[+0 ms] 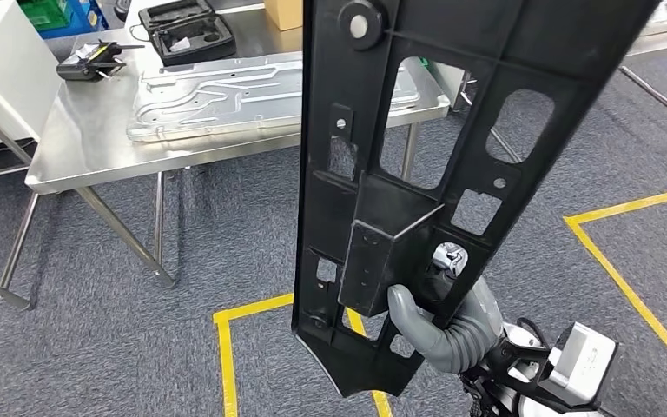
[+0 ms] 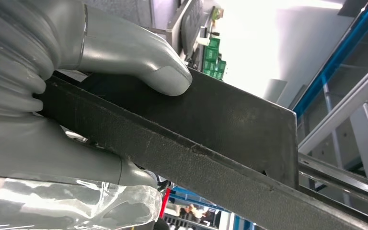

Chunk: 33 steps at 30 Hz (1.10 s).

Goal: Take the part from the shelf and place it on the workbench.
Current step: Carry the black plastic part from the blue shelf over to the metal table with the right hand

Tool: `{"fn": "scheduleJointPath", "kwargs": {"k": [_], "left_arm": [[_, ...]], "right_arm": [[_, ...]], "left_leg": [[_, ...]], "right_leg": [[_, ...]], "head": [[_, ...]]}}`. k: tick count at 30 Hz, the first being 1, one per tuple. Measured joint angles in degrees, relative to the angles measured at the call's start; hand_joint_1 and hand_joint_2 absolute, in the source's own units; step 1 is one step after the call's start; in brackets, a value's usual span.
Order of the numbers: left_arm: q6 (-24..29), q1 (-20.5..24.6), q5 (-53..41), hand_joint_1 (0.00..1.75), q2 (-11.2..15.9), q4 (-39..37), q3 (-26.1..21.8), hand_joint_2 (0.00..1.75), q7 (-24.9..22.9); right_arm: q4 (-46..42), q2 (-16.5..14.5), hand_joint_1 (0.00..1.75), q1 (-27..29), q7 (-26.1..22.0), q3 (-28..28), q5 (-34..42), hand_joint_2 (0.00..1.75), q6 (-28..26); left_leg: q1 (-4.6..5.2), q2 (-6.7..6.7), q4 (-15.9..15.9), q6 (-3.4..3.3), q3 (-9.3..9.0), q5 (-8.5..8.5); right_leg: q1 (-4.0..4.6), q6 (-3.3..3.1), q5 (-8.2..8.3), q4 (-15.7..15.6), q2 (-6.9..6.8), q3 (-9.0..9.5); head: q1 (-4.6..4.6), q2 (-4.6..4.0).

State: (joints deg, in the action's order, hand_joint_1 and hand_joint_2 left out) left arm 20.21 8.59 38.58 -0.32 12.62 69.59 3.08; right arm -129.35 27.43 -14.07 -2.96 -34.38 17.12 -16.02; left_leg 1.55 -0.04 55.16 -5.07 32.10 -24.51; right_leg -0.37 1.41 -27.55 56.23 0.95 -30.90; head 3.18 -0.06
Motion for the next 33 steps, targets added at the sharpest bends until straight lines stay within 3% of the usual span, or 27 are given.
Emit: {"fn": "scheduleJointPath", "kwargs": {"k": [2, 3, 5, 6, 7, 8, 10, 12, 15, 17, 19, 21, 22, 23, 25, 27, 28, 31, 33], "left_arm": [[0.0, 0.0, -0.1, 0.0, -0.1, 0.0, 0.0, 1.75, 0.0], [0.0, -0.1, -0.1, 0.0, -0.1, 0.0, 0.0, 1.75, 0.0], [0.0, -0.4, -0.2, 0.0, -0.1, 0.0, 0.1, 1.75, -0.1], [0.0, -0.6, -0.2, 0.0, -0.1, 0.0, 0.1, 1.75, -0.1], [0.0, -0.7, -0.2, 0.0, -0.1, 0.0, 0.1, 1.75, -0.1], [0.0, -0.8, -0.2, 0.0, -0.1, 0.0, 0.1, 1.75, -0.1], [0.0, -0.9, -0.2, 0.0, -0.1, 0.0, 0.1, 1.75, -0.2], [0.0, -0.9, -0.2, 0.0, -0.1, 0.0, 0.1, 1.75, -0.2], [0.0, -0.8, -0.3, 0.0, -0.1, 0.0, 0.1, 1.75, -0.2], [0.0, -0.7, -0.3, 0.0, -0.1, 0.0, 0.1, 1.75, -0.1], [-0.1, -0.4, -0.4, 0.0, -0.1, 0.0, 0.1, 1.75, 0.5], [-0.2, 0.1, -0.4, 0.0, -0.1, 0.0, 0.1, 1.75, 1.1], [-0.3, 0.4, -0.3, 0.0, -0.2, 0.0, 0.0, 1.75, 1.2], [-0.3, 0.5, -0.3, 0.0, -0.3, 0.0, 0.0, 1.75, 1.2], [-0.4, 0.3, -0.3, 0.0, -0.4, 0.0, 0.1, 1.75, 1.2], [-0.4, 0.0, -0.3, 0.0, -0.4, 0.0, 0.1, 1.75, 1.2], [-0.4, -0.1, -0.3, 0.0, -0.4, 0.0, 0.1, 1.75, 1.2], [-0.4, -0.1, -0.3, 0.0, -0.4, 0.0, 0.1, 1.75, 1.2], [-0.4, -0.1, -0.3, 0.0, -0.5, 0.0, 0.1, 1.75, 1.2]], "right_arm": [[0.0, 0.0, 1.75, -0.1, 0.0, 0.0, -0.1, 1.75, 0.0], [-0.1, 0.0, 1.75, -0.2, 0.0, 0.0, -0.1, 1.75, 0.0], [-0.1, 0.0, 1.75, -0.2, 0.0, 0.0, -0.2, 1.75, 0.0], [0.0, 0.0, 1.75, -0.1, 0.0, 0.0, -0.2, 1.75, 0.0], [0.0, 0.0, 1.75, -0.1, 0.1, 0.0, -0.3, 1.75, 0.0], [0.0, 0.0, 1.75, 0.0, 0.1, 0.0, -0.3, 1.75, 0.0], [0.0, 0.0, 1.75, -0.1, 0.2, 0.0, -0.3, 1.75, 0.0], [0.0, 0.0, 1.75, -0.1, 0.3, 0.0, -0.5, 1.75, 0.0], [0.0, 0.0, 1.75, -0.3, 0.7, 0.0, -0.8, 1.75, 0.0], [-0.1, 0.0, 1.75, -0.4, 0.9, 0.0, -0.9, 1.75, 0.0], [-0.1, 0.0, 1.75, -0.5, 1.0, 0.0, -0.9, 1.75, -0.1], [-0.1, 0.0, 1.75, -0.6, 1.1, 0.0, -0.9, 1.75, -0.2], [-0.1, 0.0, 1.75, -0.5, 1.2, 0.0, -0.9, 1.75, -0.2], [-0.1, 0.0, 1.75, -0.5, 1.2, 0.0, -0.9, 1.75, -0.3], [-0.1, 0.0, 1.75, -0.5, 1.2, 0.0, -0.9, 1.75, -0.4], [-0.1, 0.0, 1.75, -0.5, 1.2, 0.0, -1.0, 1.75, -0.5], [-0.1, 0.0, 1.75, -0.5, 1.2, 0.0, -1.0, 1.75, -0.6], [-0.1, 0.0, 1.75, -0.4, 1.2, 0.0, -1.0, 1.75, -0.9], [-0.2, 0.0, 1.75, -0.4, 1.2, 0.0, -1.0, 1.75, -0.9]], "left_leg": [[-0.5, 0.0, -1.6, 0.28, -1.43, 0.26], [-0.79, 0.03, -2.2, 0.42, -2.16, 0.32], [-0.92, 0.1, -2.5, 0.4, -2.9, -0.05], [-0.98, 0.12, -2.5, 0.47, -3.18, -0.35], [-1.07, 0.11, -2.5, 0.58, -3.53, -0.7], [-1.22, 0.08, -2.4, 0.78, -4.02, -1.11], [-1.5, 0.0, -2.4, 1.4, -5.16, -2.14], [-1.43, -0.05, -2.2, 2.18, -5.76, -3.27], [-1.42, 0.03, -2.2, 3.01, -6.02, -4.21], [-1.66, 0.04, -0.4, 3.6, -5.48, -5.35], [-1.81, 0.03, 6.2, 4.19, -2.07, -8.14], [-1.87, 0.06, 14.7, 4.53, 3.16, -10.75], [-1.88, 0.06, 17.0, 4.54, 4.95, -10.67], [-1.87, 0.06, 16.8, 4.41, 5.58, -9.32], [-1.76, 0.01, 10.0, 3.77, 3.75, -3.74], [-1.34, -0.09, 2.7, 2.96, 1.19, 0.19], [-1.11, -0.15, 0.8, 2.69, 0.59, 0.88], [-1.0, -0.25, -0.2, 2.2, 0.27, 0.81], [-1.34, -0.23, -1.0, 1.73, -0.44, 0.93]], "right_leg": [[0.1, 0.57, -0.9, 1.4, -0.17, -0.25], [0.12, 0.83, -2.01, 3.9, -0.25, -1.42], [-0.17, 1.36, -4.67, 11.5, -0.33, -5.88], [-0.39, 1.62, -5.25, 14.6, -0.35, -8.06], [-0.6, 1.87, -4.72, 15.8, -0.39, -9.35], [-0.79, 2.11, -3.0, 14.7, -0.46, -9.43], [-1.19, 2.65, 2.11, 7.0, -0.85, -6.54], [-1.27, 2.39, 4.48, 0.7, -1.04, -3.69], [-1.0, 0.85, 3.68, -0.4, -0.77, -3.12], [-1.05, 0.11, 3.37, -0.4, -0.68, -2.81], [-1.15, -0.41, 3.01, -0.4, -0.72, -2.36], [-1.08, -0.61, 2.49, -0.4, -0.73, -1.92], [-1.04, -0.62, 2.17, -0.4, -0.68, -1.55], [-1.0, -0.58, 1.81, -0.4, -0.57, -1.07], [-0.92, -0.42, 1.02, -0.4, -0.24, 0.14], [-0.77, -0.06, 0.4, -0.5, 0.06, 0.92], [-0.76, 0.22, 0.24, -0.6, 0.14, 0.99], [-0.9, 1.15, 0.02, -1.0, 0.14, 1.0], [-0.83, 1.58, -1.51, 1.3, -0.09, 0.23]], "head": [[0.04, 0.0], [0.07, 0.0], [0.09, -0.01], [0.09, -0.01], [0.09, -0.01], [0.09, -0.01], [0.1, -0.01], [0.08, -0.01], [-0.09, -0.01], [-0.19, -0.01], [-0.31, -0.01], [-0.34, -0.01], [-0.34, -0.01], [-0.35, -0.01], [-0.35, -0.01], [-0.35, -0.01], [-0.36, -0.01], [-0.36, -0.01], [-0.31, -0.01]]}}
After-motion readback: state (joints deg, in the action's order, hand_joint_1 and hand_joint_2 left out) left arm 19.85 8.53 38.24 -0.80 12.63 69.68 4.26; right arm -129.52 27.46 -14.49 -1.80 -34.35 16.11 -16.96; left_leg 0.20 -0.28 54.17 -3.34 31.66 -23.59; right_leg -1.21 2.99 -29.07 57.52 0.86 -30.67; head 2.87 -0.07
